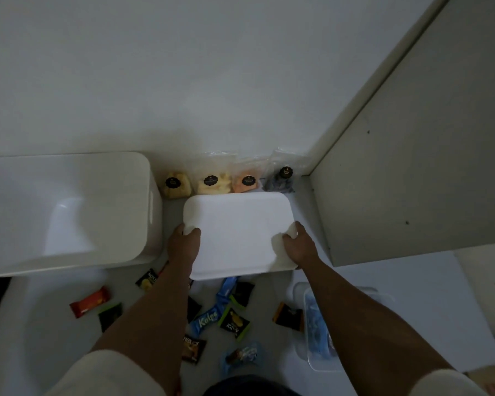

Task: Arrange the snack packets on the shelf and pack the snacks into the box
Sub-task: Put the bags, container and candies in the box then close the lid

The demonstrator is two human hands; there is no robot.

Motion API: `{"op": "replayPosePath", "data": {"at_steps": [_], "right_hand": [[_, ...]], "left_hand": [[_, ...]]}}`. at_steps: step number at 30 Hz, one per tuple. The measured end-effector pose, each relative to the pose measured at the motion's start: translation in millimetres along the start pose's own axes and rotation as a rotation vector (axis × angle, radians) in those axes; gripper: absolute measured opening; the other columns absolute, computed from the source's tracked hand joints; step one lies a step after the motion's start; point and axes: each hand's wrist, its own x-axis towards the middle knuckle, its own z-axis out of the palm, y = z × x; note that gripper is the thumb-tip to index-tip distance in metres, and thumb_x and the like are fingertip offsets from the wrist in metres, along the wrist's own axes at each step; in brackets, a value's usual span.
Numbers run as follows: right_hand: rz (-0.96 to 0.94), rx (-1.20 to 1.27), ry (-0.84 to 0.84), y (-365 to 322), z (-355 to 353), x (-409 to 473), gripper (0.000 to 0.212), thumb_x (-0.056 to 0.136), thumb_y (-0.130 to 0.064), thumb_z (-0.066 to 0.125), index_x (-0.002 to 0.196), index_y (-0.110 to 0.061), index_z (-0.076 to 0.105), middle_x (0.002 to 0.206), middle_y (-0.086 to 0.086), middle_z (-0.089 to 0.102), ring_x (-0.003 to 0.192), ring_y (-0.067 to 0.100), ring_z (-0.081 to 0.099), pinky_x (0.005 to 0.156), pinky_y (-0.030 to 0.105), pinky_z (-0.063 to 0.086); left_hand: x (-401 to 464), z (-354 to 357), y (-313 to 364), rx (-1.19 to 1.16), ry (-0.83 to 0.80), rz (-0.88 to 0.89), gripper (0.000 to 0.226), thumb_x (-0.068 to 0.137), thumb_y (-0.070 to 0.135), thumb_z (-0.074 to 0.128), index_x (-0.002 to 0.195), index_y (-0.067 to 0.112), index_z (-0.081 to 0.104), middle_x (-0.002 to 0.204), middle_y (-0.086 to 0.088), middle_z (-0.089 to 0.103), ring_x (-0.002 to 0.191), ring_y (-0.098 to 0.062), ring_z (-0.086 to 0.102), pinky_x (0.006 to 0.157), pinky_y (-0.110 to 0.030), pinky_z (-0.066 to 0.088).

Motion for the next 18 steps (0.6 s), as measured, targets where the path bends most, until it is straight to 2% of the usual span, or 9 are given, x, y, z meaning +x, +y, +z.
{"op": "replayPosePath", "data": {"at_steps": [4,7,9,11,15,18], "right_hand": [[0.007,-0.013,0.092,-0.1,3.6,-7.8,0.067,0.099,-0.036,0.053,0.158,-0.025,0.023,0.150,0.020,0.040,0.134,0.041,0.045,0.107,0.050,0.043],[-0.085,-0.054,0.212,-9.1,8.6,-21.0,0.057,0.097,-0.030,0.055,0.150,-0.024,0.037,0.144,0.015,0.042,0.132,0.037,0.043,0.103,0.051,0.043],[-0.192,-0.015,0.247,-21.4,13.2,-26.8,0.049,0.096,-0.027,0.056,0.144,-0.024,0.046,0.137,0.012,0.050,0.127,0.034,0.048,0.101,0.049,0.046],[-0.272,0.030,0.233,-40.2,18.8,-28.9,0.044,0.096,-0.026,0.057,0.139,-0.022,0.052,0.132,0.010,0.057,0.123,0.031,0.054,0.100,0.044,0.049],[-0.362,0.126,0.132,-89.8,29.9,-27.4,0.041,0.097,-0.025,0.059,0.138,-0.017,0.057,0.129,0.005,0.064,0.117,0.024,0.061,0.100,0.033,0.047],[-0.394,0.161,0.027,-125.4,40.2,-20.1,0.041,0.096,-0.028,0.062,0.136,-0.016,0.059,0.128,0.004,0.067,0.116,0.022,0.063,0.101,0.030,0.046]], "left_hand": [[-10.0,-0.2,1.9,0.086,-0.019,0.030,0.058,0.097,0.027,0.053,0.152,0.016,0.038,0.153,-0.012,0.043,0.135,-0.034,0.045,0.104,-0.038,0.039],[-18.7,0.7,3.8,0.123,0.010,0.079,0.059,0.095,0.029,0.054,0.151,0.016,0.039,0.149,-0.013,0.047,0.131,-0.036,0.048,0.107,-0.042,0.042],[-21.5,-1.0,9.7,0.105,0.044,0.113,0.061,0.092,0.027,0.056,0.149,0.014,0.041,0.143,-0.014,0.052,0.126,-0.037,0.053,0.103,-0.044,0.046],[-21.0,-4.3,18.9,0.053,0.075,0.126,0.067,0.091,0.024,0.058,0.153,0.014,0.035,0.148,-0.013,0.048,0.130,-0.036,0.051,0.102,-0.043,0.046],[-7.3,-10.9,37.8,-0.021,0.108,0.127,0.083,0.091,0.027,0.062,0.159,0.016,0.018,0.160,-0.012,0.032,0.143,-0.033,0.038,0.113,-0.045,0.039],[10.2,-13.2,50.8,-0.041,0.132,0.114,0.085,0.089,0.026,0.067,0.158,0.012,0.019,0.157,-0.017,0.034,0.140,-0.036,0.040,0.112,-0.046,0.039]]}}
